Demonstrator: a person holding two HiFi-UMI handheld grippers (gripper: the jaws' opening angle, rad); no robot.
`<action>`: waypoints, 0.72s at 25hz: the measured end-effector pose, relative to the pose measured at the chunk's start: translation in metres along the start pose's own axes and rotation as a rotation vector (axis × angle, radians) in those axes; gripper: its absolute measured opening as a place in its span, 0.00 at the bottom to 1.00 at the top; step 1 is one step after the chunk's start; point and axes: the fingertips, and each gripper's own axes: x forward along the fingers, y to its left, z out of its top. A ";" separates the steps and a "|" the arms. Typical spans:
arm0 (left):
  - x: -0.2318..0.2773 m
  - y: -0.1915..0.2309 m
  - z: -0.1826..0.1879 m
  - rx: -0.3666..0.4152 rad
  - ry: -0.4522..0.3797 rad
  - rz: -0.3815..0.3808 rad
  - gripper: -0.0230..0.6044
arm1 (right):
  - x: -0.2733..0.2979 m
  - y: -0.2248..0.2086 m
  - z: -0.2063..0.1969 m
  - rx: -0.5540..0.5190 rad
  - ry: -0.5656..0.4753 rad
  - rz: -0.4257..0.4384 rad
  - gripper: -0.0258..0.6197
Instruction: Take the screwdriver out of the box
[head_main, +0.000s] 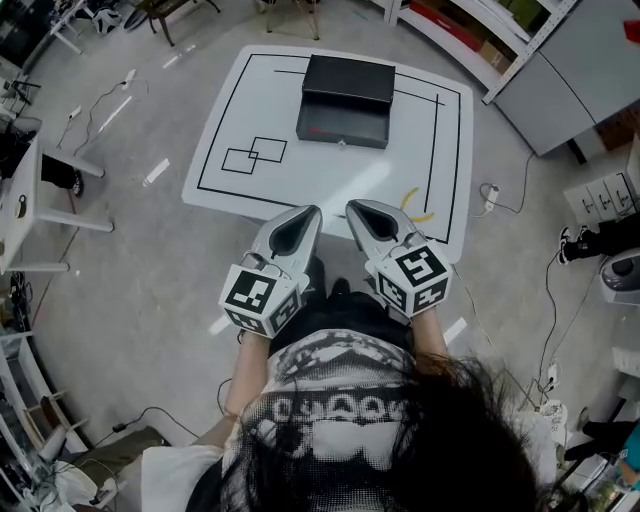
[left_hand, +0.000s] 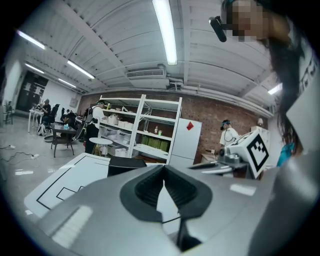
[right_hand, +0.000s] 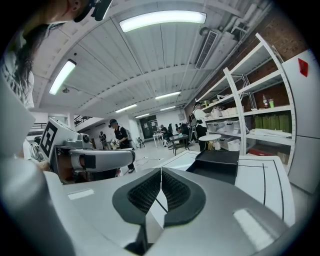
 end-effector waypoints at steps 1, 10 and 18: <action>0.002 0.003 0.001 0.000 0.002 -0.002 0.04 | 0.003 -0.003 0.001 0.003 0.001 -0.003 0.02; 0.031 0.049 0.013 0.009 0.015 -0.028 0.04 | 0.052 -0.030 0.012 0.043 0.019 -0.018 0.02; 0.060 0.116 0.038 0.015 0.005 -0.066 0.04 | 0.123 -0.057 0.028 0.092 0.038 -0.043 0.02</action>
